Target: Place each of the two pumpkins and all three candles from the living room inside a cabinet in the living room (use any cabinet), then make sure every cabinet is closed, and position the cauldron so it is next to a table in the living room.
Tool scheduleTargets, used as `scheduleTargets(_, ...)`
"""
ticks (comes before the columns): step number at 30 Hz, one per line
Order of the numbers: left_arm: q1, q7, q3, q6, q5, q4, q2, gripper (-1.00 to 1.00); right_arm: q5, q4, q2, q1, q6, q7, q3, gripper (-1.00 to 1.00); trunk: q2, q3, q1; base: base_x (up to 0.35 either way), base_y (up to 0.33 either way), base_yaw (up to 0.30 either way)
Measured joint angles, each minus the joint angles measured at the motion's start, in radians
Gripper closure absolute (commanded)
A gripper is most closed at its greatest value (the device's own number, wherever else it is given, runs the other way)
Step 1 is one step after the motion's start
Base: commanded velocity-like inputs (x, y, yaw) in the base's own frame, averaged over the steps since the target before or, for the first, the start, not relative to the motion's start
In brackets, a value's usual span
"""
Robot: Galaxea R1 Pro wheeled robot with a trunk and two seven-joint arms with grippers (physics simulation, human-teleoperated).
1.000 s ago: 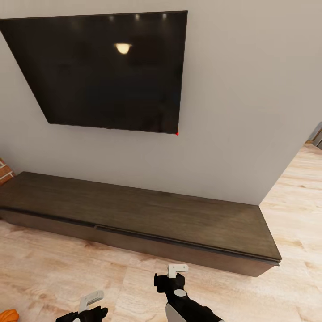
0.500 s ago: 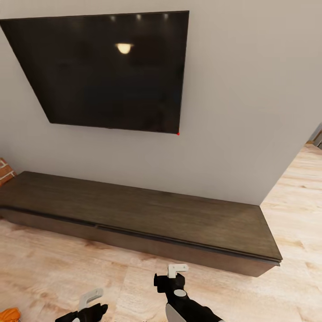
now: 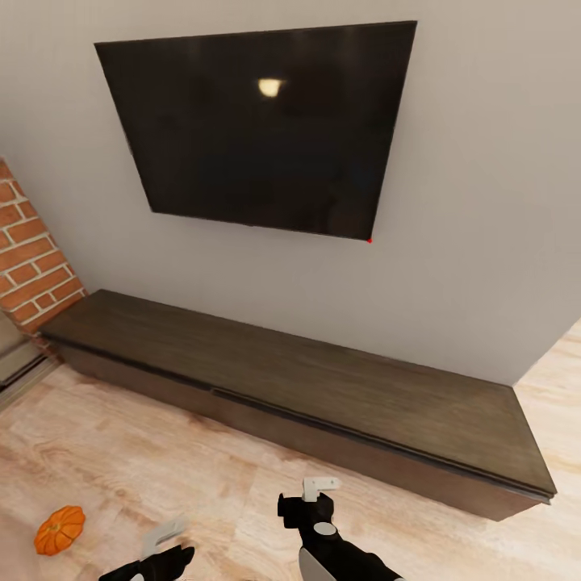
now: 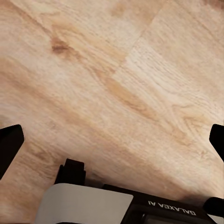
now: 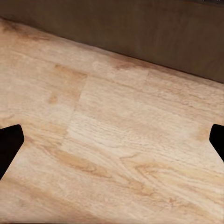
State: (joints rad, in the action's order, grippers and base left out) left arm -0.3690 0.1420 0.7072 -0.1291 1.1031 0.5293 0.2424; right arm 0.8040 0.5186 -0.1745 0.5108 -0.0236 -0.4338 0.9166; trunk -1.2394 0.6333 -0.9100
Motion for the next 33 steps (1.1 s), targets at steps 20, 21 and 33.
scheduleTargets(20,0.001,0.000,0.001,0.000,0.000,0.000,0.000,-1.00,0.000,0.000,0.000,0.000,0.000,0.000,0.000,-1.00,0.000,0.000,0.000,-0.024,0.020,0.290)
scheduleTargets(21,0.001,0.000,0.001,0.000,0.000,0.000,0.000,-1.00,0.000,0.000,0.000,0.000,0.000,0.000,0.000,-1.00,0.000,0.000,0.000,0.000,0.000,0.290)
scheduleTargets(33,0.001,0.000,0.001,0.001,0.000,0.000,-0.001,-1.00,0.000,-0.001,0.000,0.000,0.000,0.000,0.000,-1.00,0.000,0.000,0.000,0.000,0.000,0.290)
